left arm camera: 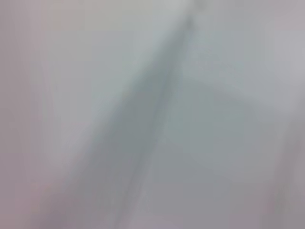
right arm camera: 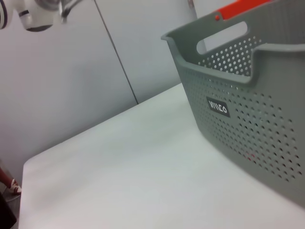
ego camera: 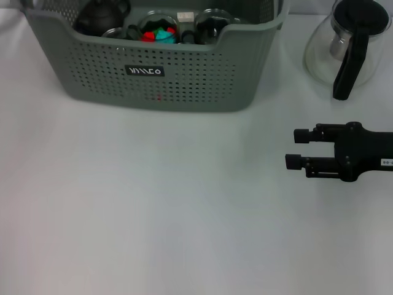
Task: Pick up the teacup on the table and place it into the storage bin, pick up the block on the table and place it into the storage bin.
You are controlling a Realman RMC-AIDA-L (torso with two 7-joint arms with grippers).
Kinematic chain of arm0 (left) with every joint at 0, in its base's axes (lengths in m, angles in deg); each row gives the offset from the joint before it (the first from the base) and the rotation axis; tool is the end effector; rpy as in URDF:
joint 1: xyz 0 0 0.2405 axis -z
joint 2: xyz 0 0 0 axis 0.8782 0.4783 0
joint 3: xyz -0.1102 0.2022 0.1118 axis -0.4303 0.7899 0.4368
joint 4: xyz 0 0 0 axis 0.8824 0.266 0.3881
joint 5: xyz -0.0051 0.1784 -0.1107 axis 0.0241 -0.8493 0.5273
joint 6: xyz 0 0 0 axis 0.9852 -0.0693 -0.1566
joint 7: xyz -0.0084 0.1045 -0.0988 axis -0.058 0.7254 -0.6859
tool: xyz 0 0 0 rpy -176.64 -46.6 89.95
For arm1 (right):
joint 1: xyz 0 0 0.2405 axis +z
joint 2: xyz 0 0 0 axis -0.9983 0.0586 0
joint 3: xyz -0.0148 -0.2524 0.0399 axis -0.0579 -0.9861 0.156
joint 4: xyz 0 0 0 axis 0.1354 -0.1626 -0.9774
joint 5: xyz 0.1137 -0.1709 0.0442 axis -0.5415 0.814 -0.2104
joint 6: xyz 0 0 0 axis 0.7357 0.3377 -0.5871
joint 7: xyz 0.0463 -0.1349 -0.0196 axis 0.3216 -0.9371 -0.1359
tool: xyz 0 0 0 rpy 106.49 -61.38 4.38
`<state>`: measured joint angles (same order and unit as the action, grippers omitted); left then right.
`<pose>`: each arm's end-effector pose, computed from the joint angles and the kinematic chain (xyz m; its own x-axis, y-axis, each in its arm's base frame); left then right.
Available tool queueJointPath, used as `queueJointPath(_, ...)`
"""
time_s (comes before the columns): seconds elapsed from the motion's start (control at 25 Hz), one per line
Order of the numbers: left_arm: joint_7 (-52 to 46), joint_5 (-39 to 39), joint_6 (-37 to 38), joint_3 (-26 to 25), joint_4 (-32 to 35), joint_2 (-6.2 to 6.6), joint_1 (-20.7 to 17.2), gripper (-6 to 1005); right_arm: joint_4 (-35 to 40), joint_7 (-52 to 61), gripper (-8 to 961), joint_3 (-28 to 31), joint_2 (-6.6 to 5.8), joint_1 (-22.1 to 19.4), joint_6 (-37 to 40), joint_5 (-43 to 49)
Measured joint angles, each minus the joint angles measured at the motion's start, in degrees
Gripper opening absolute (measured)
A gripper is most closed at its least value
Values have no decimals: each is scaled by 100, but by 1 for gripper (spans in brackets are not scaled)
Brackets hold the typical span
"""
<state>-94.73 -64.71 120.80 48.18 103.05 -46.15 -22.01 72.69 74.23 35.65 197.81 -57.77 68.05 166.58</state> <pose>-0.1985 0.3626 0.1250 0.5007 0.3602 0.7871 0.4753 -0.8744 0.0978 0.2699 0.3109 -0.0044 0.7972 -0.4257 -0.4281 -0.4757 -0.8795 -0.0114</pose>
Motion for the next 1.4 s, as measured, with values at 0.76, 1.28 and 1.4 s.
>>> queueJointPath(0.76,-3196,-4779,-4398,2794,1073,-427,1556,554,18,-128,711,7,54,263,-12,-2)
queueJointPath(1.28,-1060,1030,-1713,702,2186,-535,-544,730,-24,-591,713,14,135,153,246,-695)
queueJointPath(1.4,218,2383,-496,499,404,-107,-886,843,-47,-892,712,15,230,93,288,-871)
